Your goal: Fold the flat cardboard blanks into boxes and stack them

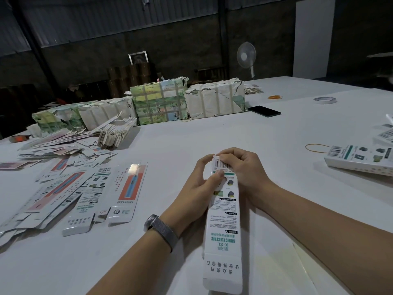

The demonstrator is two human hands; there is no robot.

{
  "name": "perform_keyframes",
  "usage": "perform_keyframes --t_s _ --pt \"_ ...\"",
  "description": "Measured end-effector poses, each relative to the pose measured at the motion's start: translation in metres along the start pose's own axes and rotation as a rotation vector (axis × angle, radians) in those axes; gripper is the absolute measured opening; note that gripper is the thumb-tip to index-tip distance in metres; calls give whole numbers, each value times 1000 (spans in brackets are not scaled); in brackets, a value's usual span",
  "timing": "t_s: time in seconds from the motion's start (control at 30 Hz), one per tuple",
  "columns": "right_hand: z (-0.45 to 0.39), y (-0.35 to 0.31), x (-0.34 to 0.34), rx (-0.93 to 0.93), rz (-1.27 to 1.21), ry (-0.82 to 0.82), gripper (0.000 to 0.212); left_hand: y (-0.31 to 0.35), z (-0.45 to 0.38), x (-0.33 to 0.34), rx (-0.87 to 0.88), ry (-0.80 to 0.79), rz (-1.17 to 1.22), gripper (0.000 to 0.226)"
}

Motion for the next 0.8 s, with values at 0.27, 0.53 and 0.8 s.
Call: perform_keyframes --t_s 0.27,0.53,0.8 --pt "-3 2 0 11 -41 -19 30 -3 0 0 10 -36 -4 48" --pt "-1 0 3 12 -81 -69 25 -1 0 0 23 -24 -7 37" --pt "-1 2 4 -17 -26 -91 15 -1 -3 -9 85 121 107 26"
Point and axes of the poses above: each hand's wrist, its own z-axis away from the middle knuckle, its own x-axis out of the palm, y = z × x, the point moved 6 cm from there along -z, towards the middle knuckle, and after that the axes turned 13 degrees about -z, right-handed, at the moved point
